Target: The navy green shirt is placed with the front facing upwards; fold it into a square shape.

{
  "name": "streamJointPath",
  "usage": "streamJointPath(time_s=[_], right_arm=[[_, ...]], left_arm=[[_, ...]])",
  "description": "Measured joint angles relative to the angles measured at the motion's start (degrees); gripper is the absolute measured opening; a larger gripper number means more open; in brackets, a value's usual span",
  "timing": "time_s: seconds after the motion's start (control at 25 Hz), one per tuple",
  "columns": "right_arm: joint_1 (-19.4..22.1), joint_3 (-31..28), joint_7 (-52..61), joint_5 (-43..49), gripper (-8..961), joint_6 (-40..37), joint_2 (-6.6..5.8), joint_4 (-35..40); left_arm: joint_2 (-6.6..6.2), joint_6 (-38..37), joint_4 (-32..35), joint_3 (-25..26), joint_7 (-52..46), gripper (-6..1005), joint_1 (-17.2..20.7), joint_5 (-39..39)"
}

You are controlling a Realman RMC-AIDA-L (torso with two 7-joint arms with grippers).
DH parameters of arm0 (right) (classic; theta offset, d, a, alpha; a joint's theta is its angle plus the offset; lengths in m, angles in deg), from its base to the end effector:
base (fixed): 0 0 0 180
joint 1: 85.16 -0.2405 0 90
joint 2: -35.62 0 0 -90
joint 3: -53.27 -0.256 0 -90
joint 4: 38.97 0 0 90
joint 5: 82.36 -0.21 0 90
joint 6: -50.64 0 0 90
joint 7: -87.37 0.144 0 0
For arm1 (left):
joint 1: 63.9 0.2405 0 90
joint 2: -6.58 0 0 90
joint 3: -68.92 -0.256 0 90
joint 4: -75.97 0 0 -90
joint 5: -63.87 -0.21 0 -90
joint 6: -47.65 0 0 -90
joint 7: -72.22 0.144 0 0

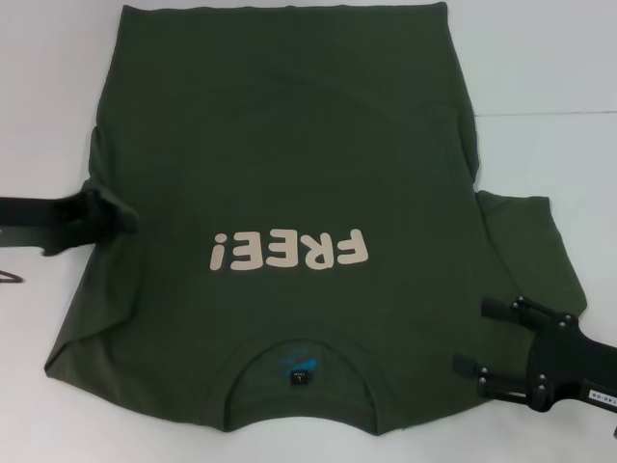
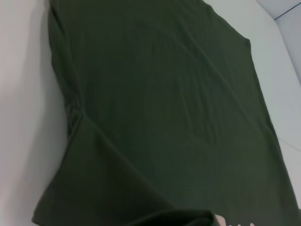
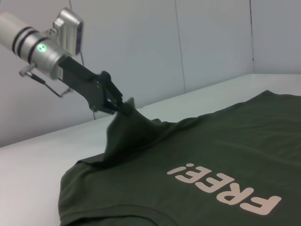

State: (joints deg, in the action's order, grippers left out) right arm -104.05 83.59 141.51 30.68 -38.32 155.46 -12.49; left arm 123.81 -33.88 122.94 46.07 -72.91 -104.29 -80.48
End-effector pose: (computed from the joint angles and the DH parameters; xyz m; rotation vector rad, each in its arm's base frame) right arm 0.3292 0.2572 -0.0189 -2.5233 0.5577 0.7440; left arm -0.2830 0.3871 0.0576 -1.9867 -1.8668 -0.4679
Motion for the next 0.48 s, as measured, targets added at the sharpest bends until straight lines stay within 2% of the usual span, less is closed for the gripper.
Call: streamJointPath(time_s=[0.12, 0.48], right_arm=[[0.0, 0.0, 0.0, 0.0, 940, -0.3, 0.01, 0.0], [0.0, 0.0, -0.1, 0.0, 941, -0.5, 0.03, -0.5]], left_arm=[[1.29, 3.7, -3.3, -0.3, 0.2, 48, 0.2, 2.3], [1.97, 7.0, -9.4, -0.3, 3.7, 76, 0.7, 6.6]])
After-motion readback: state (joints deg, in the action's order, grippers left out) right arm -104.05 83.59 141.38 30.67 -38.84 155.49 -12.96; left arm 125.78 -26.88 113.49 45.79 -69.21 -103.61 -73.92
